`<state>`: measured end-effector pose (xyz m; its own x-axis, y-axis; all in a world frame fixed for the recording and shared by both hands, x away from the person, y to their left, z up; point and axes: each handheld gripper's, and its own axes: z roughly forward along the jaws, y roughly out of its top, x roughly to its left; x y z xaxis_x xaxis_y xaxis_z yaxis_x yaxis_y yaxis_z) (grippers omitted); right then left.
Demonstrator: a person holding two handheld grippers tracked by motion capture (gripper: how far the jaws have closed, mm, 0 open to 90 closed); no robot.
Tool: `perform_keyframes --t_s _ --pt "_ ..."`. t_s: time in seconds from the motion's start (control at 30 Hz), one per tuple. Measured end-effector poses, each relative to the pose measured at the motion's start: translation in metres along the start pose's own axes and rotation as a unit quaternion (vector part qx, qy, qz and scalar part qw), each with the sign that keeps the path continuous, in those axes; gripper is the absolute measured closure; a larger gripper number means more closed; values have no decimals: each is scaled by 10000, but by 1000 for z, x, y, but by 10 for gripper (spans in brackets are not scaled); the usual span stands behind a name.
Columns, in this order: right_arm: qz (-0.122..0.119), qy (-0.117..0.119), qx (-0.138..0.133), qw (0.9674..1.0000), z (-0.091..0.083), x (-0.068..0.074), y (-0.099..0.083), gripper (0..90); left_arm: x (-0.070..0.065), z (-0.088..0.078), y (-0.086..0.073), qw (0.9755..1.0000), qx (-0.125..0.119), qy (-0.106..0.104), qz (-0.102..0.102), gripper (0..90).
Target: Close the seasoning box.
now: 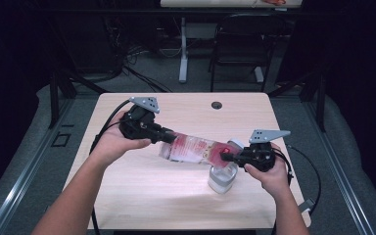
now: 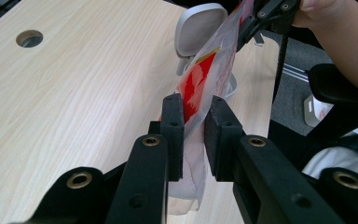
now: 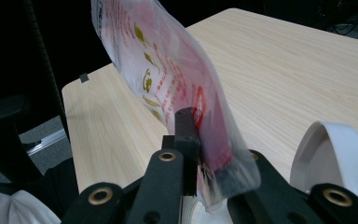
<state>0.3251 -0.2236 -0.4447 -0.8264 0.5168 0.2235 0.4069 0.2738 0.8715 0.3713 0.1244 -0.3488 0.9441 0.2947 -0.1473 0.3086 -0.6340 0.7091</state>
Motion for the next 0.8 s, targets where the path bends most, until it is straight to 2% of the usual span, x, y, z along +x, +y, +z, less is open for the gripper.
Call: perform_keyframes --t_s 0.07,0.1,0.13,0.2,0.23,0.3,0.43,0.5,0.53,0.63,0.67,0.7,0.73,0.77,0.8 --pt "10 19 -5 10000 0 -1 0 849 1 0 -2 10000 -1 11 -23 789" --pt "18 22 -26 10000 0 -1 -1 846 0 -1 -3 9999 58 138 -34 789" --pt "19 31 -47 10000 0 -1 -1 844 2 0 -5 10000 -27 -3 -53 789" --pt "-2 46 -80 10000 0 -2 -2 834 4 -1 -8 10000 -22 -7 -79 788" --pt "0 63 -90 9999 -1 -2 -2 826 3 -1 -9 9999 30 137 -93 788" --pt "-17 76 -110 9999 -1 -3 -3 818 5 0 -12 9998 -76 -2 -174 787" --pt "-86 124 -138 9998 -1 -3 -5 814 8 0 -16 9997 -104 -34 -218 786" --pt "-98 141 -138 9998 -1 -4 -6 809 8 0 -18 9996 -81 90 -253 785" --pt "-109 157 -149 9997 -1 -4 -7 815 10 0 -20 9996 -130 -18 -267 784" --pt "-153 282 -67 9995 -1 -4 -7 850 11 1 -23 9994 -149 -14 -313 781" --pt "-169 293 -47 9994 -1 -5 -8 854 11 0 -24 9995 -107 92 -300 782" --pt "-167 301 -38 9994 -1 -5 -8 856 13 1 -25 9994 -160 -28 -319 781" --pt "-169 330 -38 9993 -1 -5 -8 858 12 1 -26 9993 -136 76 -328 781" --pt "-170 330 -40 9993 -1 -5 -8 858 13 1 -27 9993 -169 -23 -339 781" --pt "-169 332 -33 9993 -1 -5 -8 852 14 1 -27 9992 -174 -33 -361 781"
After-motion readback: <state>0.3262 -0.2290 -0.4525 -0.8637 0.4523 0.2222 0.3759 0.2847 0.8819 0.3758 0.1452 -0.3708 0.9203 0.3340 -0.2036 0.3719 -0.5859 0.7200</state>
